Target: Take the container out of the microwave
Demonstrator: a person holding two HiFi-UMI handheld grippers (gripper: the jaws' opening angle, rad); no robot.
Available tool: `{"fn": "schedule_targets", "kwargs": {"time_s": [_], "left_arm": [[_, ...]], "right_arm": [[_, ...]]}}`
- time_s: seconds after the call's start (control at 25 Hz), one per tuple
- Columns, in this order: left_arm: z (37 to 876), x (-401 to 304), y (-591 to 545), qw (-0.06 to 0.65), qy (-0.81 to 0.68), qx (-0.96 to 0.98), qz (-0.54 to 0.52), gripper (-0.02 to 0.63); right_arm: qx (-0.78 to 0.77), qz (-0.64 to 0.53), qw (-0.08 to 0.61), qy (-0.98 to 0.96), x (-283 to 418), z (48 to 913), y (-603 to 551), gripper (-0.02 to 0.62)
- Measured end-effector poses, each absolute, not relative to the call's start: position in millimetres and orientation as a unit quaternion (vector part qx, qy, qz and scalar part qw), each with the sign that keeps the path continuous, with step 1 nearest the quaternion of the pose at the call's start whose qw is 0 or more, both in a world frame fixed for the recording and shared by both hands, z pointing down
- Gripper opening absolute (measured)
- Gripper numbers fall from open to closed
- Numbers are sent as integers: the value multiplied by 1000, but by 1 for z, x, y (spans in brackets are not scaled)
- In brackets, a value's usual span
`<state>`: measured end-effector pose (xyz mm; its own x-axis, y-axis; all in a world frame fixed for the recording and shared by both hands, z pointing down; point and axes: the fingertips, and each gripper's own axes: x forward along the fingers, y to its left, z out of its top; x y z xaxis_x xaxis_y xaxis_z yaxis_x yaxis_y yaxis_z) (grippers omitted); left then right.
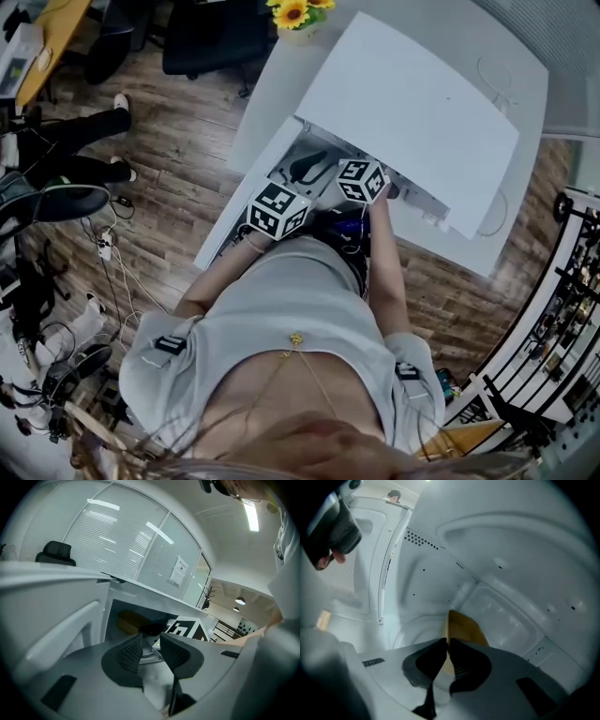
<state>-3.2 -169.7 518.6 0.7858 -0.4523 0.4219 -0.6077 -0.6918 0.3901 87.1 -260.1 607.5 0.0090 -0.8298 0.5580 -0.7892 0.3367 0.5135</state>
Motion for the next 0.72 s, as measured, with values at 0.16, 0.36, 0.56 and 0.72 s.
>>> {"fn": "schedule_targets", "kwargs": {"time_s": [0.16,0.36,0.56,0.72], "left_arm": [[517,-3,-168,263,-292,908,146,127],[517,-4,-168,264,-290,908,145,127],[520,-5,-167,268,-290,907,143,127],[522,-6,-165,268,-291,907,143,127]], "right_arm": [[566,-34,424,-706,85,607,-253,31],[559,-26,421,-714,81,606,-245,31],[559,-13,414,-718,80,607,-238,31],[561,-5,408,-720,80,606,-235,31]]}}
